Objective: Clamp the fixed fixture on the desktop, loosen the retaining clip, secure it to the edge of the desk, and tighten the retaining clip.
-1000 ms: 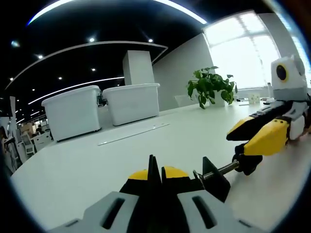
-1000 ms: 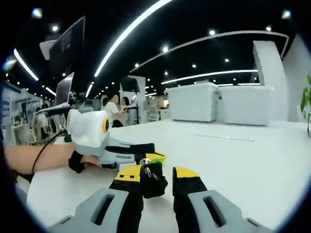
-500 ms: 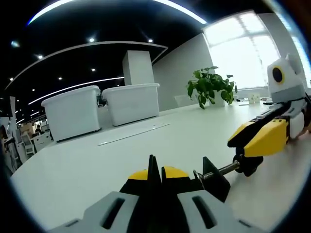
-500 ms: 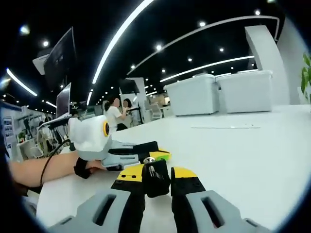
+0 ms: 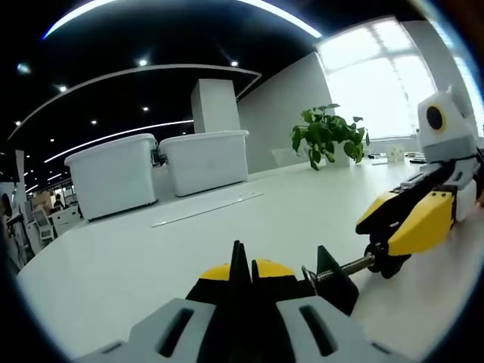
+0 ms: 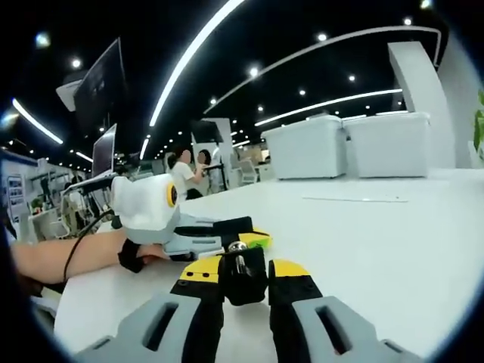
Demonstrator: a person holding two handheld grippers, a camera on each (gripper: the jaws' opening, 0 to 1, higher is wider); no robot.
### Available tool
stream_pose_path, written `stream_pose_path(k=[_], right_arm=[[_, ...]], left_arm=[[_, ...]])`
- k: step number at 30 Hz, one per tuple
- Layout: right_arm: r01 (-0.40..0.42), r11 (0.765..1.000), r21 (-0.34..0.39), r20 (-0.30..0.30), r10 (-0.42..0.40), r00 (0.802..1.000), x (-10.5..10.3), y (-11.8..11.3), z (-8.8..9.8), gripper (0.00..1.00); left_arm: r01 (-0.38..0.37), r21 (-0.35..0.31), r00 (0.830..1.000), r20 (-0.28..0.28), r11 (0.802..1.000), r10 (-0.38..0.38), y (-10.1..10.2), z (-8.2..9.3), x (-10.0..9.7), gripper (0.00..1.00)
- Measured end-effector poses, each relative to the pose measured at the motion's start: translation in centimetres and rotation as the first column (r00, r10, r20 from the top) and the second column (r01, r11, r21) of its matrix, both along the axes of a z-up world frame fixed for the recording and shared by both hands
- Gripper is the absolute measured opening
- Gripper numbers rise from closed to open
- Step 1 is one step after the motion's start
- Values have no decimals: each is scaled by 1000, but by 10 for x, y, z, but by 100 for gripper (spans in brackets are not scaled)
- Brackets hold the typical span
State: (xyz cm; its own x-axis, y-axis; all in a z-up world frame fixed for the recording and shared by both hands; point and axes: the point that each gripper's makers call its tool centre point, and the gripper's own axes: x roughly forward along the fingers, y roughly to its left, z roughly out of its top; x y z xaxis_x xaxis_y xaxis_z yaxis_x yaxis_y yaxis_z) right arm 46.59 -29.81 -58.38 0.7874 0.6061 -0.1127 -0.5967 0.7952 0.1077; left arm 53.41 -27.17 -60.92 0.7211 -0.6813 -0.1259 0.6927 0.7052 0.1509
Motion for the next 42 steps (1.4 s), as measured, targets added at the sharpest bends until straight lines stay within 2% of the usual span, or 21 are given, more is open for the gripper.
stream_pose_path(k=[3, 7, 14, 24, 30, 33, 35, 36, 38, 41, 42], right_arm=[[-3, 998, -60, 47, 5, 999, -1, 2, 1, 22], [2, 983, -185, 126, 21, 992, -2, 5, -2, 22], [10, 971, -238, 177, 33, 984, -3, 9, 0, 21], [34, 933, -359, 274, 71, 959, -7, 13, 2, 21], [84, 864, -497, 375, 127, 918, -8, 17, 4, 21], [96, 848, -521, 392, 138, 910, -9, 19, 4, 20], [113, 821, -559, 414, 159, 896, -9, 20, 4, 20], [131, 792, -596, 436, 182, 881, -10, 22, 4, 20], [136, 786, -604, 438, 184, 880, -12, 24, 3, 20], [148, 762, -631, 449, 202, 871, -12, 25, 2, 20], [161, 738, -655, 459, 219, 861, -12, 25, 3, 20]], left_arm=[[1, -1, 1000, 2, 1000, -1, 0, 0, 0, 8], [-4, -8, 1000, 3, 1000, 4, 1, 2, 1, 6], [-7, -23, 1000, -16, 1000, 7, 2, 2, 1, 6], [-14, -25, 1000, -27, 1000, 13, 3, 1, 1, 6], [-21, -25, 999, -37, 999, 20, 4, 0, 1, 6], [-24, -26, 999, -42, 999, 23, 5, 0, 1, 6], [-26, -26, 999, -44, 999, 25, 5, -1, 1, 6], [-26, -26, 999, -45, 999, 25, 6, -1, 1, 6], [-27, -27, 998, -48, 999, 26, 6, -1, 1, 6], [-26, -27, 998, -50, 999, 25, 6, -1, 1, 6], [-26, -27, 998, -50, 999, 25, 6, -1, 2, 6]])
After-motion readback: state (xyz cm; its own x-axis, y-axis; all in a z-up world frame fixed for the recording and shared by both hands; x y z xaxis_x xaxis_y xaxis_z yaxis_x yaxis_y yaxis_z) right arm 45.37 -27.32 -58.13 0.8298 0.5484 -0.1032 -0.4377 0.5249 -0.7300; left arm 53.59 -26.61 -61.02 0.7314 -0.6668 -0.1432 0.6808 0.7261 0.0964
